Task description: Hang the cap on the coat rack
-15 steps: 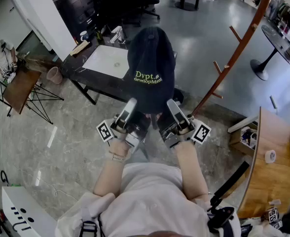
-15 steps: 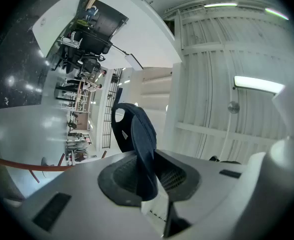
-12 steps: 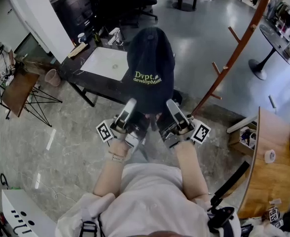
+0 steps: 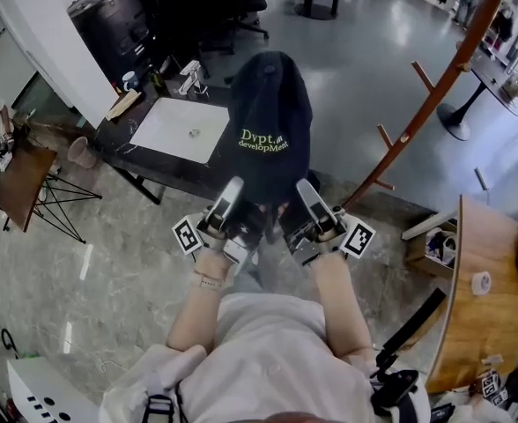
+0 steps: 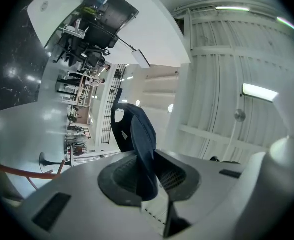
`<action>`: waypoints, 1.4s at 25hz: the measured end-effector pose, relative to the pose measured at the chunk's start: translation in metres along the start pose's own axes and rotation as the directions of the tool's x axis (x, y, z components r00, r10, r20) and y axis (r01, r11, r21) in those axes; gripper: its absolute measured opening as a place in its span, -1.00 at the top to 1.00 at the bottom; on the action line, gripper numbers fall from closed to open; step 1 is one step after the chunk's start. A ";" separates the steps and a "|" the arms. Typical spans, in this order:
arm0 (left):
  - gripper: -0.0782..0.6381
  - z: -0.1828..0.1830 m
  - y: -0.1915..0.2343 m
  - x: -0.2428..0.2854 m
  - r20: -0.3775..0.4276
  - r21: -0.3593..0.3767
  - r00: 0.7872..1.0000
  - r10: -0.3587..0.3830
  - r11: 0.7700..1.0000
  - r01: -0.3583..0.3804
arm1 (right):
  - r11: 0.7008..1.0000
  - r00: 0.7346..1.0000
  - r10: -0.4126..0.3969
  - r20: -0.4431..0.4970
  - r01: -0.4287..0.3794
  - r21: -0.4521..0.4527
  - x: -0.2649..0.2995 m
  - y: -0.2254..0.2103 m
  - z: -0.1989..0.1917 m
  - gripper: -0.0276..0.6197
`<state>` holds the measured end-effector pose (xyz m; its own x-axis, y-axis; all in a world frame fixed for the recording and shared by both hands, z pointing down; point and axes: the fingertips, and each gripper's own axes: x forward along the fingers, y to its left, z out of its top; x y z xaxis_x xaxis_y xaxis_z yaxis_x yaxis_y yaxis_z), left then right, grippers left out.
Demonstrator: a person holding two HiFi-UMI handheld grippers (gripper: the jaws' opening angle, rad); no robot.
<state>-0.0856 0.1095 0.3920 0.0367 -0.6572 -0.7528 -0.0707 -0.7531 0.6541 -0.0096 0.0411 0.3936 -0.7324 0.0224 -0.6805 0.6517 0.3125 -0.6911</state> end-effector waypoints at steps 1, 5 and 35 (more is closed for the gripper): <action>0.62 0.009 0.005 0.009 0.000 -0.007 1.000 0.002 1.000 -0.002 | 1.000 1.000 -0.007 0.003 0.007 -0.002 0.009 -0.006 0.008 0.71; 0.62 0.042 0.029 0.028 -0.006 -0.030 1.000 0.010 1.000 -0.010 | 1.000 1.000 -0.020 0.020 0.020 -0.008 0.033 -0.035 0.029 0.71; 0.62 0.237 0.172 0.128 -0.105 -0.193 0.994 -0.004 0.981 -0.017 | 0.985 0.982 -0.117 0.150 0.134 -0.105 0.168 -0.207 0.135 0.71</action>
<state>-0.3295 -0.0972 0.3899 0.1417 -0.6538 -0.7433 0.1227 -0.7335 0.6686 -0.2408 -0.1476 0.3898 -0.7657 -0.1573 -0.6237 0.5235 0.4109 -0.7464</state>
